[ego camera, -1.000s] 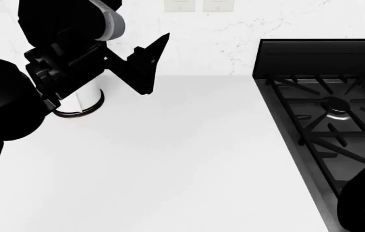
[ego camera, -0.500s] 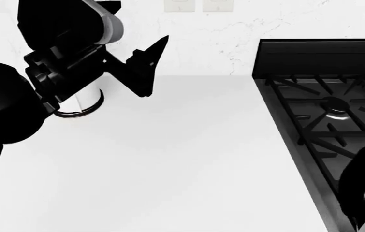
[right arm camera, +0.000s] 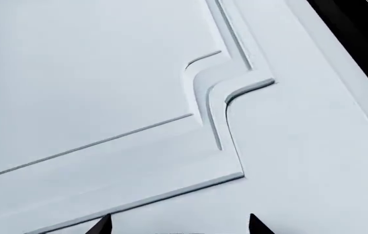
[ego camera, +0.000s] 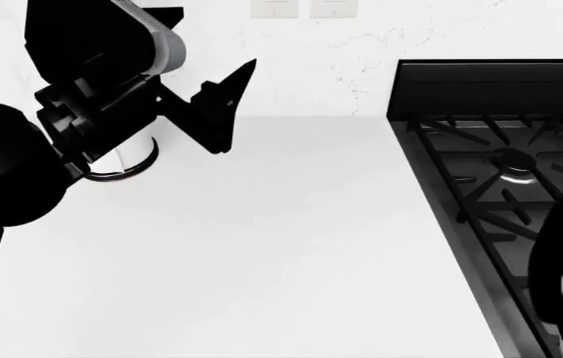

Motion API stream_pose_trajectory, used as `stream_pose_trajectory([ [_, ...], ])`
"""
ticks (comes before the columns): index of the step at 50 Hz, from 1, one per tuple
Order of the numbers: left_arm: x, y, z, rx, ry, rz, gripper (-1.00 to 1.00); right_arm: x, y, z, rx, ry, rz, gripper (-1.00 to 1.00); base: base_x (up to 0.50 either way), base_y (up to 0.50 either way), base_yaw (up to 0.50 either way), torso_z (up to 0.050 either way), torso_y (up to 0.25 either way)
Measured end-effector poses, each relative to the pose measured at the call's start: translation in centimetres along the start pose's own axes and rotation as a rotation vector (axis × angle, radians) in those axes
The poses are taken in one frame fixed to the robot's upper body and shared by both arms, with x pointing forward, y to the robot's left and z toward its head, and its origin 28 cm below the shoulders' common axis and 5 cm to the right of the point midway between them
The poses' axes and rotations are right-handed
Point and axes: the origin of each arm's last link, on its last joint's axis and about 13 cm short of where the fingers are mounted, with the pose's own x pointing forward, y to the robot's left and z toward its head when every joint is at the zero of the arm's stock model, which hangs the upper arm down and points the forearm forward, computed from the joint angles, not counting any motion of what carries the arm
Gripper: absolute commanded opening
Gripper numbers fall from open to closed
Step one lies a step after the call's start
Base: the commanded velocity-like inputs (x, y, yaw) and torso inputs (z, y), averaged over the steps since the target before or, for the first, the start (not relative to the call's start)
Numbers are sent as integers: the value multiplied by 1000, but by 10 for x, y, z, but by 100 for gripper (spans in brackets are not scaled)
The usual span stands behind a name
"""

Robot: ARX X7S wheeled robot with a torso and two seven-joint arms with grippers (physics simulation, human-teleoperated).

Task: Pick the mango, radish from the counter and place them in the cabinet. Then close the cabinet.

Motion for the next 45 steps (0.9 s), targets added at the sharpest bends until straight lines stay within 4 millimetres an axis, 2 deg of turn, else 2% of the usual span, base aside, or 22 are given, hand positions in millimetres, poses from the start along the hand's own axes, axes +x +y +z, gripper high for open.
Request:
stream_pose_trajectory([
  [20, -1, 0, -2, -5, 1, -3, 100, 21, -2, -16, -189, 45, -10, 100, 0, 0, 0, 2, 0],
  [45, -1, -1, -5, -7, 5, -6, 100, 28, 2, -25, -402, 73, -51, 100, 0, 0, 0, 2, 0],
])
